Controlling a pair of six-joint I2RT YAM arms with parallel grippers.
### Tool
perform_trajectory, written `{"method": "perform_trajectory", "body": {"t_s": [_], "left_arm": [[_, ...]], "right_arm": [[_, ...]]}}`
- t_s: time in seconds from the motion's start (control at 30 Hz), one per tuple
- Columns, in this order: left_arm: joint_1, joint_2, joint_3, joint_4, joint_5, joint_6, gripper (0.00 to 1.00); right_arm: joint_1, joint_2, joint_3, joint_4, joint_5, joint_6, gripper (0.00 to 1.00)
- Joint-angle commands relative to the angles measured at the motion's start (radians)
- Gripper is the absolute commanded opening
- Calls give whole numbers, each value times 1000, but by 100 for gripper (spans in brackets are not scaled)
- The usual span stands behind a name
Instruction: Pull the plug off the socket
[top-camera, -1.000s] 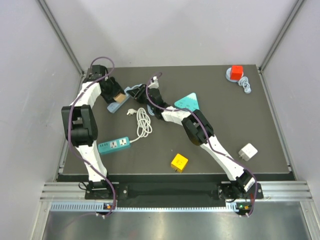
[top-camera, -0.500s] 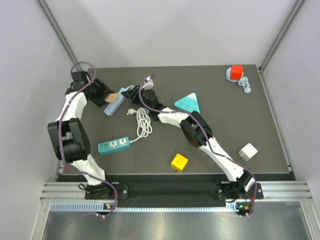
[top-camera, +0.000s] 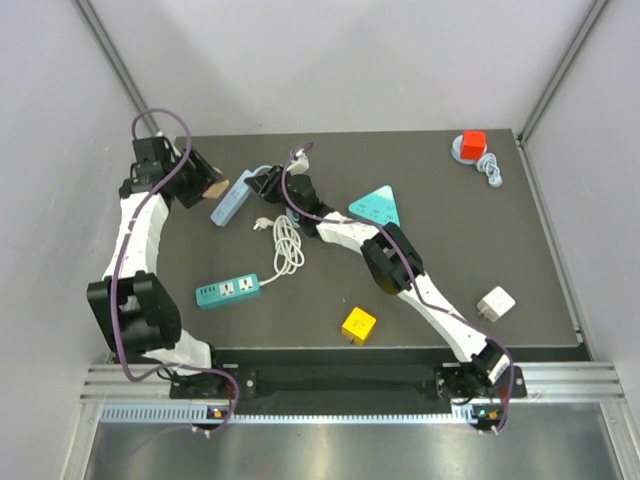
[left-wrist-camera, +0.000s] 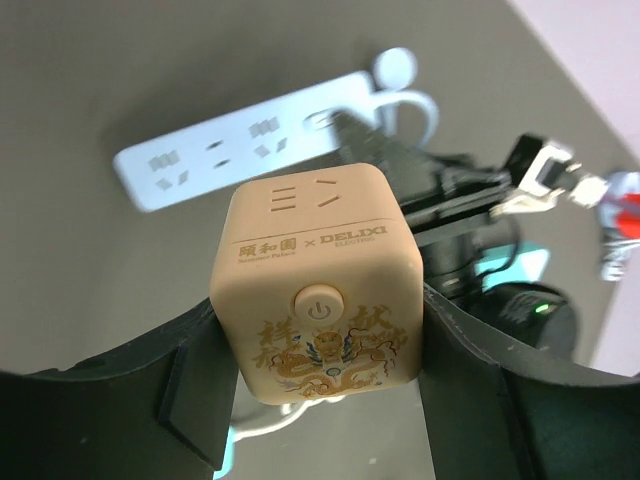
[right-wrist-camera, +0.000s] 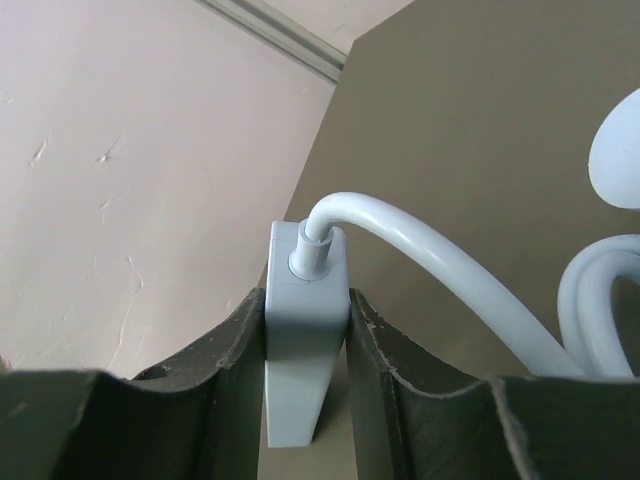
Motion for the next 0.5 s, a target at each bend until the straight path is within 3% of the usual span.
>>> {"method": "perform_trajectory", "body": {"t_s": [0.0, 0.1, 0.13, 0.17, 0.33, 0.47], "left_arm": [[-16, -87, -71, -36, -67, 85, 0], [-53, -101, -117, -47, -84, 102, 0], [-62, -104, -122, -51, -87, 103, 0], [-85, -109, -128, -59, -95, 105, 0], [-147, -138, -137, -67, -118, 111, 0], [-178, -173, -151, -82, -112, 100, 0]], "right_arm": [[0, 59, 51, 26, 2, 4, 0], [1, 82, 97, 10, -30, 31, 2], [1, 85, 108, -8, -34, 36, 17], [3, 74, 120, -35, -38, 41, 23], [-2, -13, 110, -184, -78, 48, 45], [-11, -114, 25, -209, -119, 38, 55]]}}
